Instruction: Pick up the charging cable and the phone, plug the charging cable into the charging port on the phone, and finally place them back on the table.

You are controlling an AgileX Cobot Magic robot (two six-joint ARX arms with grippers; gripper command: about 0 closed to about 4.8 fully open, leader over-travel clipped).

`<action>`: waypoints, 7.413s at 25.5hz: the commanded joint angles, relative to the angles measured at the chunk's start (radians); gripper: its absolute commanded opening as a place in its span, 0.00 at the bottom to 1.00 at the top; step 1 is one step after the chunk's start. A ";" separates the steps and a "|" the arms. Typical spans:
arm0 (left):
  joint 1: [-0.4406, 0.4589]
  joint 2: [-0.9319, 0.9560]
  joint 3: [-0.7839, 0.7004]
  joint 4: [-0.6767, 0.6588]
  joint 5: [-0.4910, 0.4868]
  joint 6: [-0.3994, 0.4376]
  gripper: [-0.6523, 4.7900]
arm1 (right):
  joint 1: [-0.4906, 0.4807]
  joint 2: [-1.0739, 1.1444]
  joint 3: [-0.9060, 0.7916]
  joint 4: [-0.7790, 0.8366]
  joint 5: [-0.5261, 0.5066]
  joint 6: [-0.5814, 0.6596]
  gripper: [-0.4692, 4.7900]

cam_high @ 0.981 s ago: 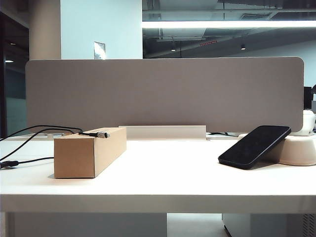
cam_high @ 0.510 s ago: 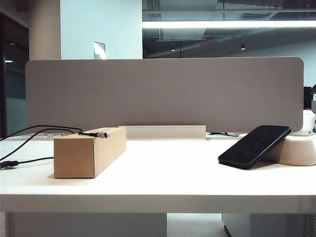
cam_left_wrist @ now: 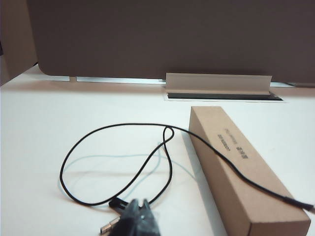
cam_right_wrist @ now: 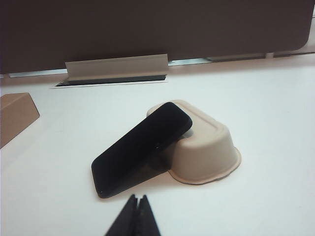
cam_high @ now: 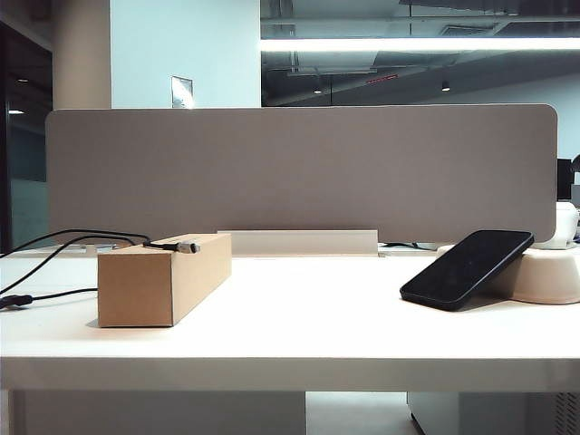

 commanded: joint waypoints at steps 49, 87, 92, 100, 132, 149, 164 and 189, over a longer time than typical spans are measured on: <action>-0.003 0.776 0.549 -0.025 0.188 0.003 0.11 | 0.007 1.060 0.520 0.029 -0.229 0.211 0.24; -0.272 1.117 0.892 -0.344 0.206 0.268 0.11 | 0.009 1.696 0.599 0.586 -0.361 0.546 0.81; -0.273 1.117 0.899 -0.345 0.203 0.269 0.11 | 0.040 1.755 0.665 0.586 -0.353 0.546 0.81; -0.274 1.117 0.900 -0.345 0.202 0.269 0.11 | 0.103 1.845 0.721 0.592 -0.288 0.546 0.81; -0.276 1.118 0.901 -0.449 0.235 0.370 0.11 | 0.104 1.672 0.719 0.573 -0.475 0.484 0.09; -0.519 1.316 0.901 -0.452 0.022 0.926 0.11 | 0.106 1.196 0.719 0.105 -0.499 0.203 0.09; -0.520 1.320 0.901 -0.525 -0.046 1.206 0.11 | 0.107 1.167 0.719 0.053 -0.500 0.196 0.09; -0.524 1.540 1.134 -0.688 0.077 1.238 0.28 | 0.113 1.167 0.719 0.054 -0.518 0.197 0.09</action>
